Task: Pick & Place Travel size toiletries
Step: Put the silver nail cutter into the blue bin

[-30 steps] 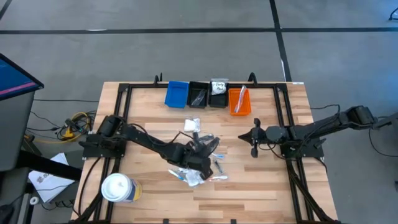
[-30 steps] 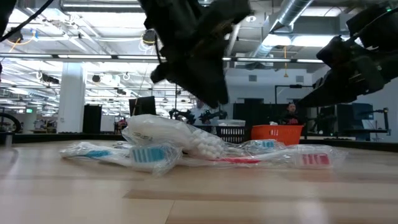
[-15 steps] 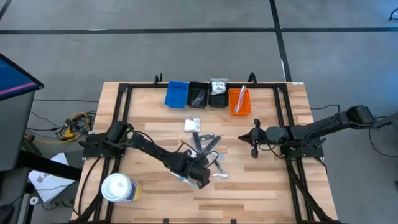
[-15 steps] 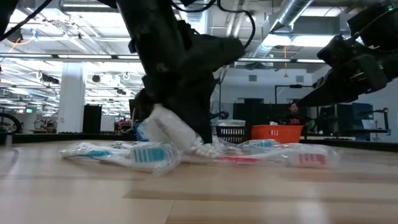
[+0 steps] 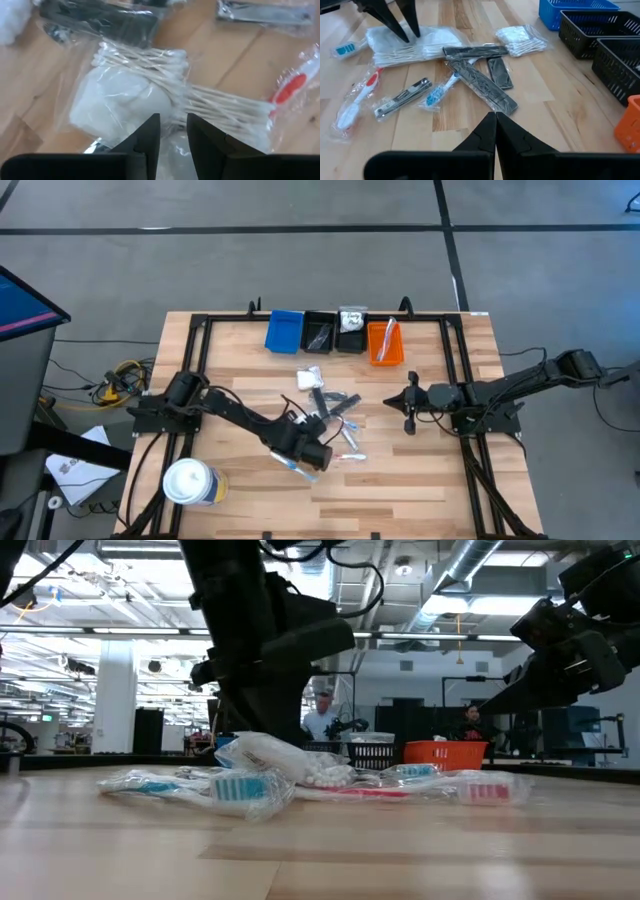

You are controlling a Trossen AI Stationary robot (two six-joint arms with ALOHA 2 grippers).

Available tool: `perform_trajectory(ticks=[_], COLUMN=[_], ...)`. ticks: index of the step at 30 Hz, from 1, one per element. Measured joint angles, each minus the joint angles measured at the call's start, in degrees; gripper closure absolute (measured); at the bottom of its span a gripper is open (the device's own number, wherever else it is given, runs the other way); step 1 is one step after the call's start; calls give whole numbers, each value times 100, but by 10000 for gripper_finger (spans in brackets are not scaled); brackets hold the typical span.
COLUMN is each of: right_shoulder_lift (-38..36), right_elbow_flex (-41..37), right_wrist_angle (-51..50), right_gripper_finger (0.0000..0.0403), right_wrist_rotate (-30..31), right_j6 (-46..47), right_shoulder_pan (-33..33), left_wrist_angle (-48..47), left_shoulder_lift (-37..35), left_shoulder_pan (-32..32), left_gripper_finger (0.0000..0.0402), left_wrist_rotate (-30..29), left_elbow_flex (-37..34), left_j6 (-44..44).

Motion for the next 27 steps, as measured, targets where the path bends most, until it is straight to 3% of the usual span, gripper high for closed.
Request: perform_trajectory(ticks=[21,27], right_shoulder_lift=[0,0], right_elbow_flex=[0,0], right_wrist_angle=[116,167], right_gripper_finger=[403,403], right_wrist_rotate=[-15,-15], right_j6=[-4,-53], right_shoulder_pan=[0,0], left_wrist_angle=[-82,-75], left_shoulder_lift=[-1014,-1001], left_shoulder_pan=[-515,-375], left_gripper_finger=[312,313], left_wrist_rotate=[-179,83], left_elbow_flex=[-3,-725], left_j6=[-38,-806])
